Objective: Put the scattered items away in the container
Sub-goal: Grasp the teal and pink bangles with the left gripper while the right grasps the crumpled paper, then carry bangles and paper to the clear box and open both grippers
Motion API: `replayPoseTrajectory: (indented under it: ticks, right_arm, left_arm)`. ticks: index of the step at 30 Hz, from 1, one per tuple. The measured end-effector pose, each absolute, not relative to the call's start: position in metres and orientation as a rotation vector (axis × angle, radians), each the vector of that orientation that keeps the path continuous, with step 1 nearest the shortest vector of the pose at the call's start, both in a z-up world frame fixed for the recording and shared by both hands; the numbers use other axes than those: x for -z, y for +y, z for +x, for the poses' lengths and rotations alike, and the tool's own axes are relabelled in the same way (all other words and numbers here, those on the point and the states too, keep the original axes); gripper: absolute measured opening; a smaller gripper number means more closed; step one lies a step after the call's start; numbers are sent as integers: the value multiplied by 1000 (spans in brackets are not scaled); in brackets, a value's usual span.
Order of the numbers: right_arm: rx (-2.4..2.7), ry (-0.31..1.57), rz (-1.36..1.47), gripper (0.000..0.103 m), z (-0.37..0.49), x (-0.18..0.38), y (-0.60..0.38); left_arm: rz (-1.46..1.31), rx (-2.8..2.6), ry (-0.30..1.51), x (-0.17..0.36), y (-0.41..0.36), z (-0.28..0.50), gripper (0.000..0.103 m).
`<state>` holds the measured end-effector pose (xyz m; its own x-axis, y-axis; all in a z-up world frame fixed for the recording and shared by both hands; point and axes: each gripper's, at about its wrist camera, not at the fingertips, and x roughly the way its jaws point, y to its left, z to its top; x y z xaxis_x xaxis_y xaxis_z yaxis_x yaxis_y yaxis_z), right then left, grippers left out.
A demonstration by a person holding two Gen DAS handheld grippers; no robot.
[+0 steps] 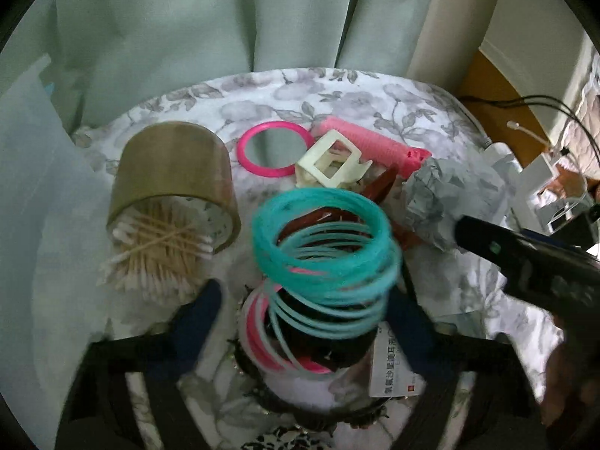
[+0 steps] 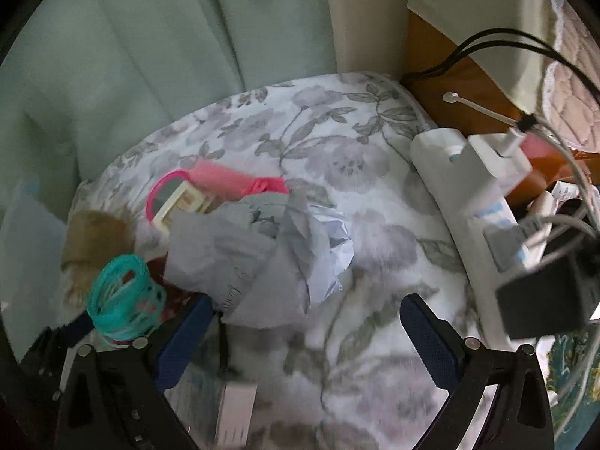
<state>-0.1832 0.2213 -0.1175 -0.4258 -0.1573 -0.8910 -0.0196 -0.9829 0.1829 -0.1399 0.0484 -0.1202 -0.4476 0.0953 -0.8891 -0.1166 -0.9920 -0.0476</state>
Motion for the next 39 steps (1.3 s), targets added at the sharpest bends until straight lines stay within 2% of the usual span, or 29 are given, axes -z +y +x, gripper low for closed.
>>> replayPoseTrajectory:
  ticks: [1,3,4,8,11,16,22,39]
  right_arm:
    - [2572,-264,1637,102,-188,120,221]
    - [2568,-286,1637,102,-196,126,221]
    - [2568,-292,1625,102,-198,127,220]
    - [2557,-313,1592,97,-207,131,213]
    - [2524,-363,1593,85,-210,134,211]
    - [2525,-391,1582,80,-202,128,212]
    - [2561,-417,1519,79,-180,103,221]
    - [2659,-290,1180,80,-96,-16,192]
  left_arm:
    - [-1580,-2561,16,121,47,-141,72]
    - [-1577,-2552,11,123,47,-144,61]
    - [-1572,-2550,9,122,47,-145,60]
    - [-1559,-2548,-17,121,45,-149,59]
    - [-1548,-2551,-34,117,42,-147,59]
    - [-1516,-2562,-46,108,41,-139,58]
    - [-1463,-2576,-48,89,44,-121,58]
    - [-1176,-2733,-181,-10,6,-45,58]
